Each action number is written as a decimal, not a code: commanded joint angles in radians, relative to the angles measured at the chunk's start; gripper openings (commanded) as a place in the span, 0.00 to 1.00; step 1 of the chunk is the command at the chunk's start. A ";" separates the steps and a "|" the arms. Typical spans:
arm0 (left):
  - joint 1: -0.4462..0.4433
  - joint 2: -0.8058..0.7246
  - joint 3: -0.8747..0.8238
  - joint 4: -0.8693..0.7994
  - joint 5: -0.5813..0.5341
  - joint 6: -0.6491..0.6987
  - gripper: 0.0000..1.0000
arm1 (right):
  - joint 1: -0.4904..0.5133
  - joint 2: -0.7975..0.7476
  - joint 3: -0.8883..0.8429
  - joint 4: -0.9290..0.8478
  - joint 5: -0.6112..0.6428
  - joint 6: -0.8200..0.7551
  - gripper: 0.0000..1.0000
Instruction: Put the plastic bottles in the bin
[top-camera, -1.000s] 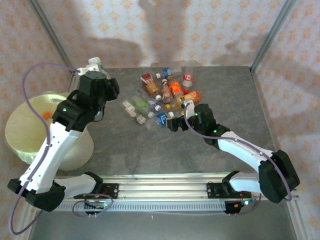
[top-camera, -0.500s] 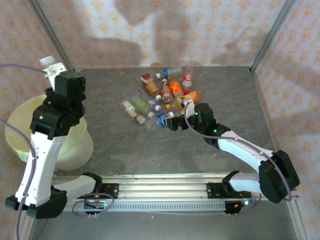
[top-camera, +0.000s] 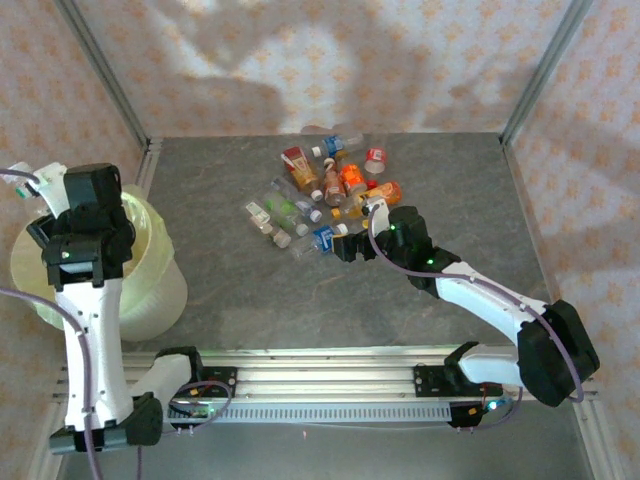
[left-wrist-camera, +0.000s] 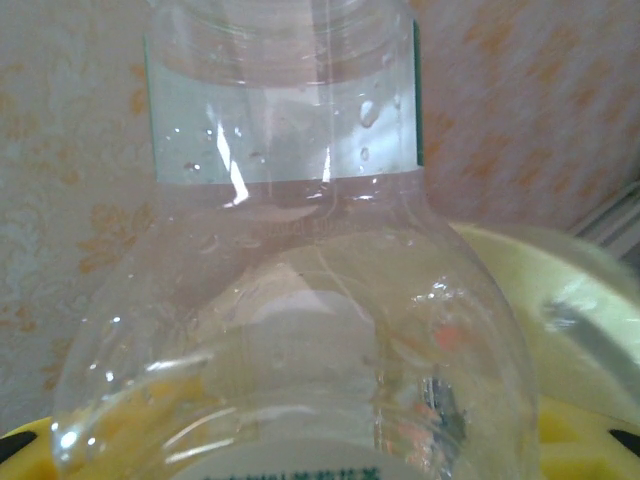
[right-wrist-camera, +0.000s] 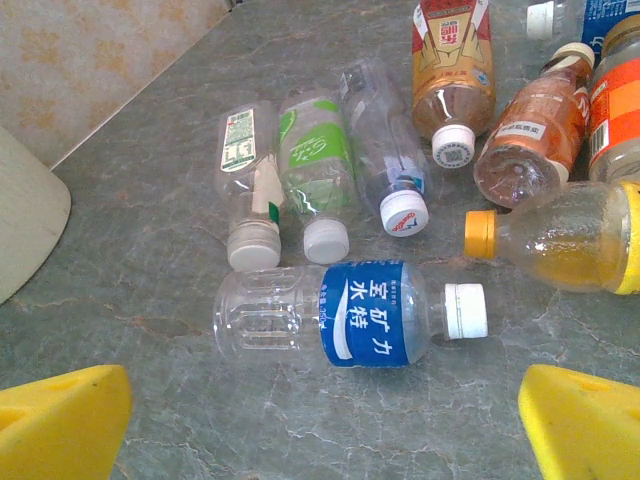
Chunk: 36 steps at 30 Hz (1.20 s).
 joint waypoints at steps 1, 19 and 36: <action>0.111 -0.006 -0.046 0.039 0.038 0.034 0.39 | 0.008 0.002 0.037 -0.003 -0.010 -0.029 0.99; 0.385 -0.011 -0.236 0.045 0.202 -0.178 0.52 | 0.009 0.049 0.059 -0.024 -0.035 -0.053 0.99; 0.389 0.019 -0.185 -0.031 0.318 -0.233 0.95 | 0.008 0.016 0.047 -0.013 0.065 0.029 0.99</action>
